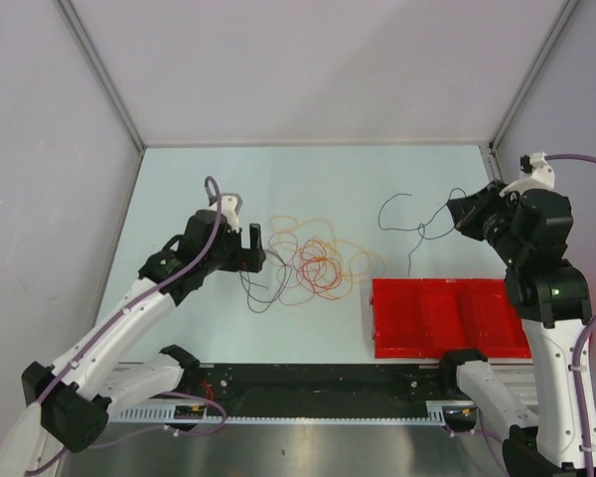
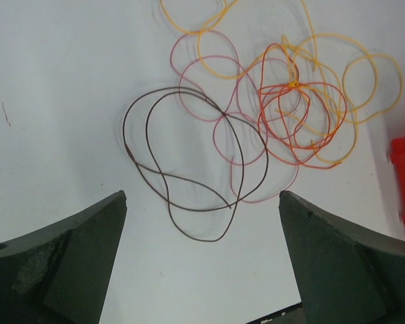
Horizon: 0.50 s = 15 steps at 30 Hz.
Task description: Untangle the cables
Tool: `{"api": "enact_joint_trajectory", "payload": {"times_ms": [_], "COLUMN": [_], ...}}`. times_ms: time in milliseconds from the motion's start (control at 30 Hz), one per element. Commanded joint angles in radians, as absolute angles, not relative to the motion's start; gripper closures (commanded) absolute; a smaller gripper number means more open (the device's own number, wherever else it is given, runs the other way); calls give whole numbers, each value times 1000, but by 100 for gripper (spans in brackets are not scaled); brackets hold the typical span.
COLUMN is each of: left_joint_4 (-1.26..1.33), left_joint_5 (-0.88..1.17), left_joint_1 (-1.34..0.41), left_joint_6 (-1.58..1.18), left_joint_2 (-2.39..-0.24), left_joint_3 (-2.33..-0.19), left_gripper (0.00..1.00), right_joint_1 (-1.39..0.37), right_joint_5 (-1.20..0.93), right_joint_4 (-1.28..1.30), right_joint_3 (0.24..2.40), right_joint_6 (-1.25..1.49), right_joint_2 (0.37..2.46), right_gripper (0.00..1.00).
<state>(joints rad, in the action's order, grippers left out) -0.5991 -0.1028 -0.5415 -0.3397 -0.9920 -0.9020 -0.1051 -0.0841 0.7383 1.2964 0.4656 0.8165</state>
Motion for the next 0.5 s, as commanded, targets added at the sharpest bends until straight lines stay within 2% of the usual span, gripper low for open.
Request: {"api": "enact_joint_trajectory", "payload": {"times_ms": [0, 467], "left_joint_4": [-548, -620], "left_joint_5": [-149, -160], "left_joint_1": [-548, -551], "left_joint_6": [-360, -391], "left_joint_2": [-908, -858], "left_joint_3": [-824, -815], "left_gripper": [0, 0], "right_joint_1": [-104, -106], "right_joint_5": [-31, -29], "right_joint_4": [856, 1091], "right_joint_3": [1319, 1247], "right_joint_6": [442, 506], "right_joint_2": [784, 712], "right_gripper": [100, 100]}}
